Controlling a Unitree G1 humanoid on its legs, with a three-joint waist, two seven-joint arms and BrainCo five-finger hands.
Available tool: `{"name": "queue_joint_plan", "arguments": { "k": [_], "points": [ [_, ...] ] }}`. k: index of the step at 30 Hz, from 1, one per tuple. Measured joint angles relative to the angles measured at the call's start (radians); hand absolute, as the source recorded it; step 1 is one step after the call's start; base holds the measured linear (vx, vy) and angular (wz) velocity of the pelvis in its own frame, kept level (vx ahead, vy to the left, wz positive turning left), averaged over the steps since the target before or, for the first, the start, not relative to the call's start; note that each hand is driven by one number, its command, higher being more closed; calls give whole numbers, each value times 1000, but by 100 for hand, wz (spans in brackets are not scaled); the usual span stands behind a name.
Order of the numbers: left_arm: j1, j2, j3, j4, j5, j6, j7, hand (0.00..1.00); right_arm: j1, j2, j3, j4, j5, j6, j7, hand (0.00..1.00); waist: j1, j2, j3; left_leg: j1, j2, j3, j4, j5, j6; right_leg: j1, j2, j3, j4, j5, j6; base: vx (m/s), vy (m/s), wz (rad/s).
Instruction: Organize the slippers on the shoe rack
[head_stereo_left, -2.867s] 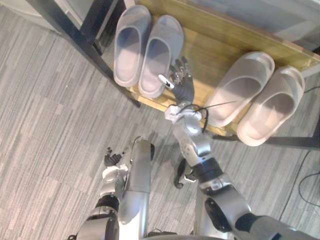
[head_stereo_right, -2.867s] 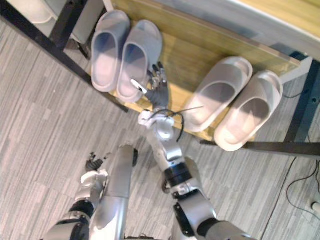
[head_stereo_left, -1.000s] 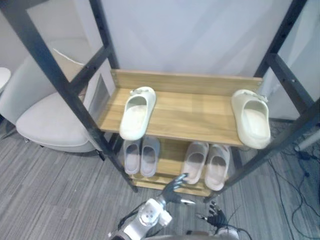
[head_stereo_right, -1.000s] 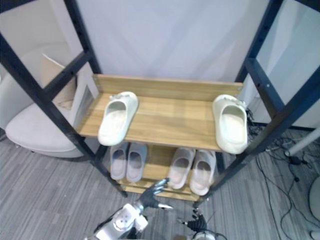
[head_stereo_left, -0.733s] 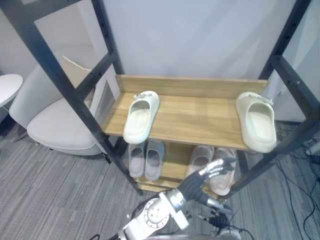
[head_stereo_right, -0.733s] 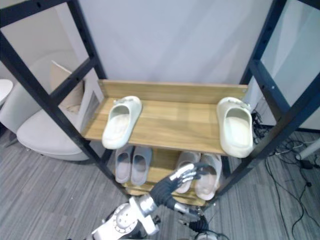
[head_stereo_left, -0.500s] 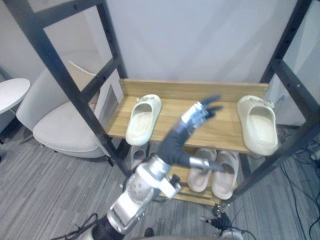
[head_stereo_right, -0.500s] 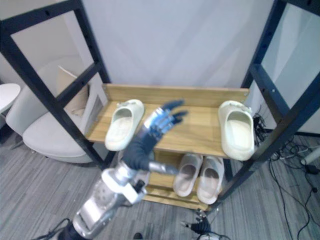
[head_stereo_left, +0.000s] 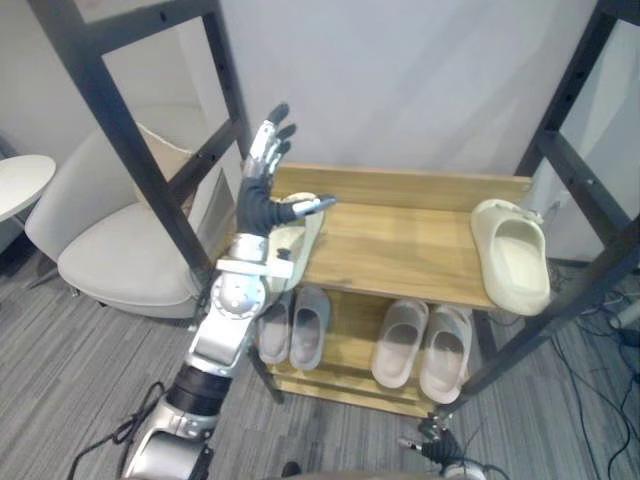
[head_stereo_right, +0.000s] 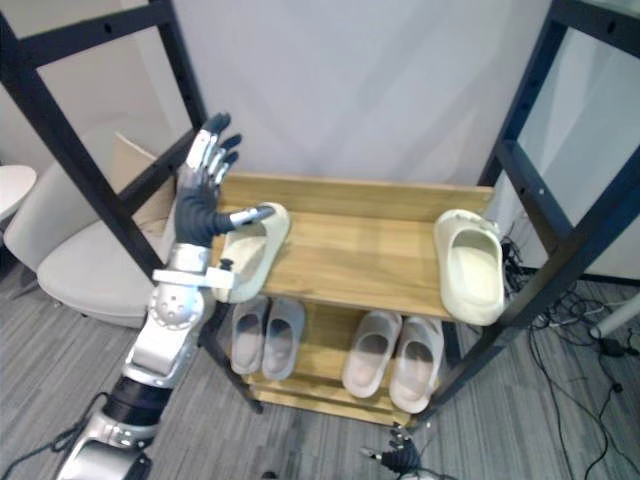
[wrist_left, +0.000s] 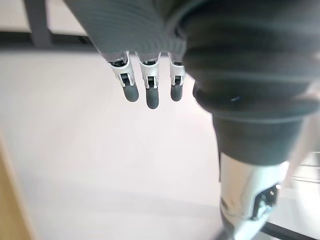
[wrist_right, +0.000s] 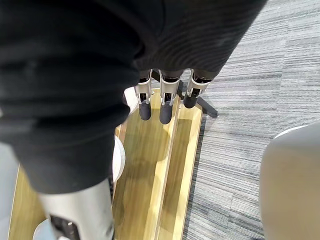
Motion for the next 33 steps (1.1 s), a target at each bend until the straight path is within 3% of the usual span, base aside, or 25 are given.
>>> {"name": "queue_joint_plan", "arguments": {
  "k": [10,27,33],
  "points": [
    [-77,62,15,177,49,43,-4,0,18,2,-9,-25,2,2,3,0,-8,-7,-4,-13,1,6,0,-1,-2,-23,1,6,15,-9,-4,0,0,-1],
    [-170,156,-1,415,317,103,-44,0,51,8,-37,-48,4,-1,4,0,-17,-22,-16,-27,19,53,2,-3,-5,-63,19,52,14,6,-11,-4,-5,-8],
    [-192,214,-37,473,414,110,-63,0,56,8,-36,-48,4,-10,5,0,-19,-19,-16,-26,23,53,2,-3,-4,-36,24,45,-47,42,-9,0,2,-3]
  ]
}}
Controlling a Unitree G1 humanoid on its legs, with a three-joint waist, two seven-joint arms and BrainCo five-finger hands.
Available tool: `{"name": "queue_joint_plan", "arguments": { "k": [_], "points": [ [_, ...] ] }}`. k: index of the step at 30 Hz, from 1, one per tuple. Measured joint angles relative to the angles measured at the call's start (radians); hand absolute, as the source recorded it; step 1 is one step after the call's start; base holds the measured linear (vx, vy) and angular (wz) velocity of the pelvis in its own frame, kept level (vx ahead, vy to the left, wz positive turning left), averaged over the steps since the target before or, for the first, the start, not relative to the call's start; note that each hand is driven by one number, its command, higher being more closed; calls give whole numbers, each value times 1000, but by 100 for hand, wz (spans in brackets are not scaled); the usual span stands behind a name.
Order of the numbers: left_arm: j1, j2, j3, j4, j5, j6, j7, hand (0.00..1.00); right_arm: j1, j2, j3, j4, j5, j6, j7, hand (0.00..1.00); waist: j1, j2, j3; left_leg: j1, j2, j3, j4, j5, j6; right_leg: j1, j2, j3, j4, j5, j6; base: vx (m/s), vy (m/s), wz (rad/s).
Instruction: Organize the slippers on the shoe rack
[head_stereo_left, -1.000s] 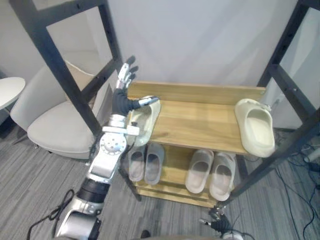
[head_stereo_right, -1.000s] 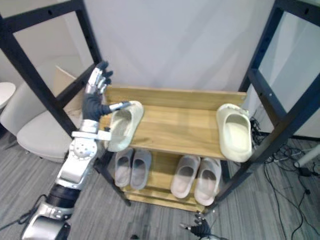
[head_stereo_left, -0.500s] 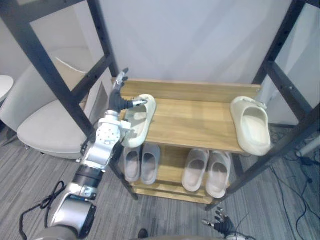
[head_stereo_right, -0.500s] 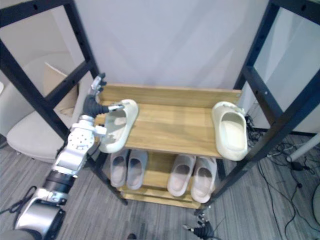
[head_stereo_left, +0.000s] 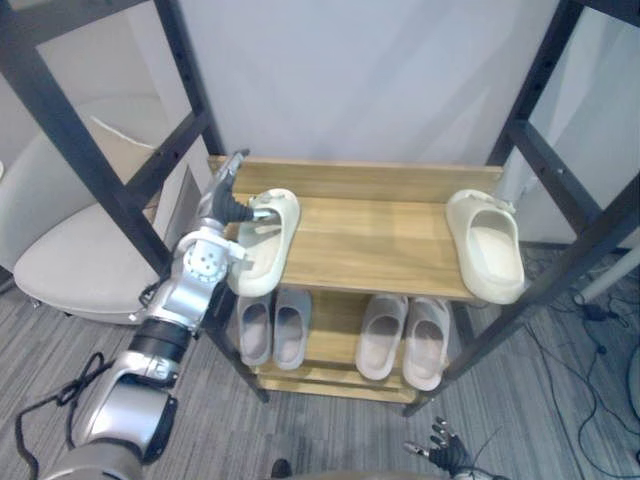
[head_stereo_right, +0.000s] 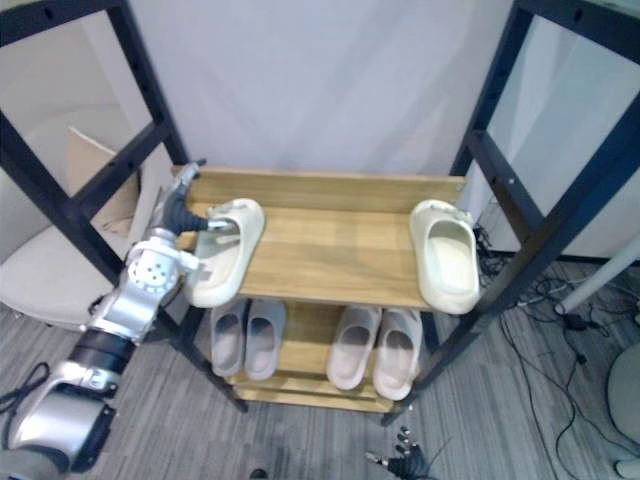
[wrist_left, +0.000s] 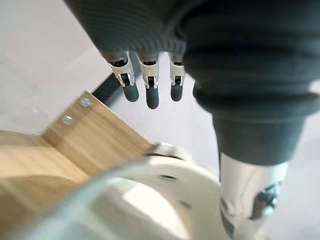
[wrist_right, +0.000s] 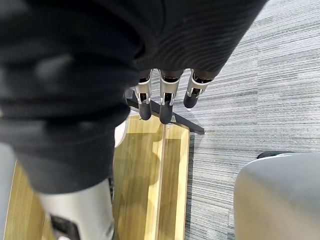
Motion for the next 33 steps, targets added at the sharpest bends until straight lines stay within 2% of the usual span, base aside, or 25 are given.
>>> {"name": "queue_joint_plan", "arguments": {
  "k": [8,9,20,33],
  "points": [
    [-13,37,-44,19,82,1,-2,0,1,-1,1,0,0,-8,0,0,-1,6,2,0,-6,-2,-15,5,5,15,-4,-4,-51,25,7,0,1,1],
    [-13,38,-55,20,92,1,-4,100,1,-1,1,0,0,-9,0,0,-3,8,1,0,-7,-4,-17,6,5,19,-5,-6,-58,27,7,9,5,5],
    [-45,39,-102,60,95,11,-25,100,1,-8,-1,3,0,-11,0,0,-7,22,2,7,-8,-10,-33,8,3,36,-4,-16,-86,39,5,14,-1,2],
    [-54,37,-115,64,33,12,-39,100,0,-9,-37,38,1,-8,-4,0,-33,36,7,20,-10,3,-45,8,3,41,-3,4,-99,46,6,12,2,-3]
  ]
}}
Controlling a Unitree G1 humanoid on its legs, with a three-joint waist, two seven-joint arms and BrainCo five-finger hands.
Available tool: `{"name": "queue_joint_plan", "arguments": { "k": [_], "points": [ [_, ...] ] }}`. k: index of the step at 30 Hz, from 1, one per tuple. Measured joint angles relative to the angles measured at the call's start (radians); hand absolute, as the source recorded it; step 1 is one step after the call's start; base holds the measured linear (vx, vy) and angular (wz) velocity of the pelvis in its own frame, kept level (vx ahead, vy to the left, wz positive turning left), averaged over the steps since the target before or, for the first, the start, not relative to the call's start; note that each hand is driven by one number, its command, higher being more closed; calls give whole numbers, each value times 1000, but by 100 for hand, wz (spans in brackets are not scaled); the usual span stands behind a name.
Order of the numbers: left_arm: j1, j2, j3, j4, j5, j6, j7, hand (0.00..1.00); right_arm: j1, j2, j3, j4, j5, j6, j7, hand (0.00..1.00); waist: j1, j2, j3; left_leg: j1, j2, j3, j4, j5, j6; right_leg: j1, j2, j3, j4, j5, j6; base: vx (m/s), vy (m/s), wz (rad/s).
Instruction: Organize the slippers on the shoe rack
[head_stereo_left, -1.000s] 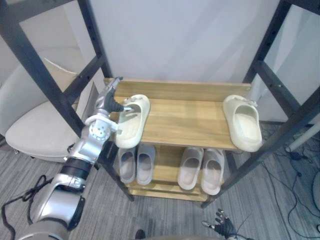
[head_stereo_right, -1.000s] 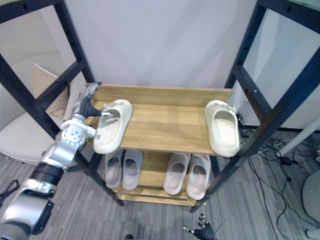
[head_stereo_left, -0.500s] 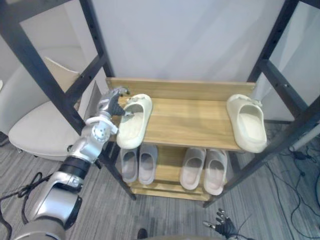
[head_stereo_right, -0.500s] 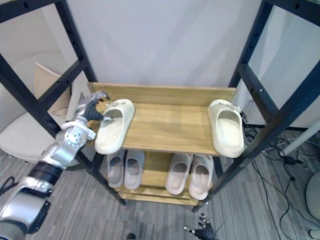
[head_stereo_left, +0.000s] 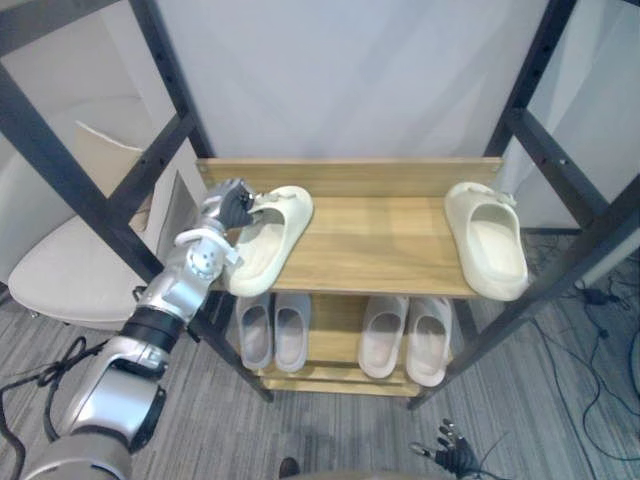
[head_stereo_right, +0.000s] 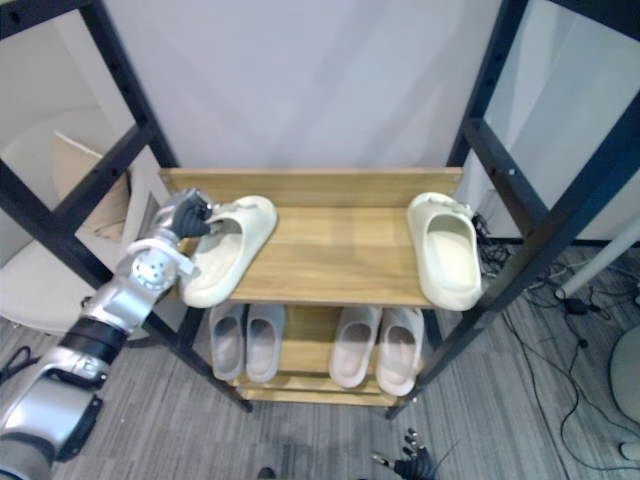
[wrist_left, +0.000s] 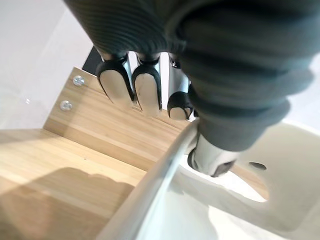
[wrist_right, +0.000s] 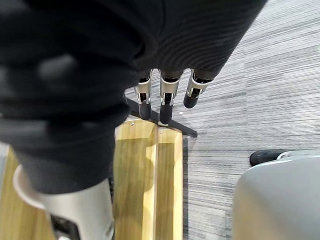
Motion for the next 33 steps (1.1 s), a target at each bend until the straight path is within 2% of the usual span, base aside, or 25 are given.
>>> {"name": "queue_joint_plan", "arguments": {
  "k": [4,9,15,22,25,28,33],
  "points": [
    [-1,-11,0,0,-34,1,2,100,1,-1,-5,6,0,3,-3,0,-3,3,2,6,-1,0,-3,0,0,2,0,2,-3,1,0,0,0,0],
    [-13,-61,-4,0,-90,1,20,100,-5,-2,-5,9,0,6,-4,0,-12,13,12,15,-3,0,-8,1,1,8,-2,6,-6,3,4,0,0,0],
    [-79,-128,-21,-3,-107,6,25,100,-21,-3,-5,11,0,11,-7,0,-18,12,29,15,-3,16,-8,1,2,-4,-3,29,3,4,4,4,7,-8],
    [-80,-165,-20,-2,-138,28,45,100,-29,-1,-5,7,0,18,-14,0,-20,7,33,17,-4,38,-5,0,3,-21,-3,57,16,4,6,-13,5,-10],
    [-108,-220,-21,26,-162,29,60,100,-30,-1,-5,4,1,20,-16,0,-25,6,38,16,-4,58,-5,-2,4,-35,-4,78,24,7,11,-28,10,-20],
    [-141,-272,-22,41,-197,29,61,100,-39,-1,-4,-1,16,20,-16,0,-52,5,52,17,-4,73,-3,-3,6,-46,-4,89,34,7,12,-22,4,-15],
    [-160,-361,-48,51,-236,29,61,100,-30,-1,-5,-5,28,22,-17,0,-63,13,60,18,-2,83,-3,-5,8,-54,-3,108,45,6,13,25,-8,-11]
  ]
}}
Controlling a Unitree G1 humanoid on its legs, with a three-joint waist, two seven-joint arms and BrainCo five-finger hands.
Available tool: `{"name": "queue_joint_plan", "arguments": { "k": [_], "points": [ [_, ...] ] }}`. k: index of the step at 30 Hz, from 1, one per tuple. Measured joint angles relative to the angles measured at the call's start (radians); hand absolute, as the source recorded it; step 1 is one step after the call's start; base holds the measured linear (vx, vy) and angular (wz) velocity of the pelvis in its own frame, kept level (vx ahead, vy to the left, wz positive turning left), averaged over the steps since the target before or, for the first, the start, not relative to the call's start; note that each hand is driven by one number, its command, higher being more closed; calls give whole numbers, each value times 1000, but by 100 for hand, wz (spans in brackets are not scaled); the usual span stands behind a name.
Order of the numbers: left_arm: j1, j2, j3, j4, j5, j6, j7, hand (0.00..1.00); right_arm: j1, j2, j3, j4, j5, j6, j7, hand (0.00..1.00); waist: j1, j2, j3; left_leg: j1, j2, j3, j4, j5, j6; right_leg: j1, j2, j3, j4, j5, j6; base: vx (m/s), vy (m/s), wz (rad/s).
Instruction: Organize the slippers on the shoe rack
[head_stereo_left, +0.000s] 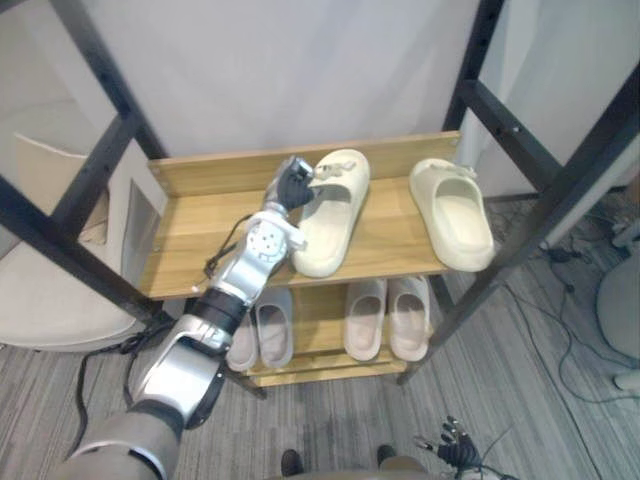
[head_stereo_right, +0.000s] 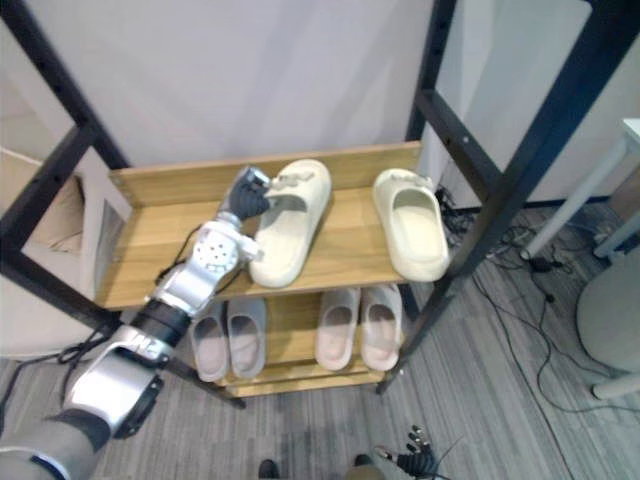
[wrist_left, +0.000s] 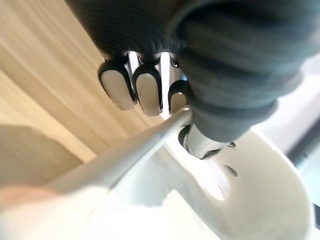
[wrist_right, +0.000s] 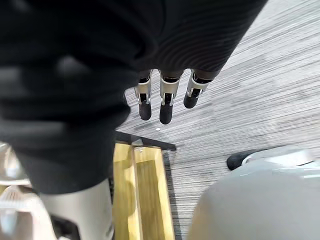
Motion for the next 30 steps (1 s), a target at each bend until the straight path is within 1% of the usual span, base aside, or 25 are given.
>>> {"name": "queue_joint_plan", "arguments": {
  "k": [1,7,15,16,22,30],
  "points": [
    [-5,-20,-5,0,-5,0,0,100,2,1,0,-4,0,0,0,0,-1,1,0,0,0,-1,1,0,0,-1,0,2,6,-1,1,48,-13,-7],
    [-9,-66,-29,21,-19,0,0,100,3,0,0,-5,0,0,0,0,-3,3,2,10,0,-4,2,-3,2,1,-1,3,8,-6,5,-5,-5,-1],
    [-24,-70,-29,64,-17,3,0,100,6,-4,0,-11,0,0,-1,0,-6,10,3,14,-1,7,15,-18,2,1,-4,13,10,-10,8,-20,1,-5],
    [-24,-72,-27,66,-17,3,0,0,6,-4,0,-11,0,0,-1,0,-6,10,3,14,-1,8,15,-19,2,1,-4,14,10,-10,8,0,0,0],
    [-26,-102,15,79,-17,17,0,0,8,-3,0,-11,0,0,0,0,-6,10,3,11,-5,0,15,-19,3,3,-7,7,11,-12,11,9,-3,3],
    [-27,-112,19,103,-37,17,2,0,9,-3,-2,-11,0,0,0,0,-8,13,1,6,-16,-10,16,-20,5,13,-18,-2,8,-13,15,5,-1,4]
  ]
}}
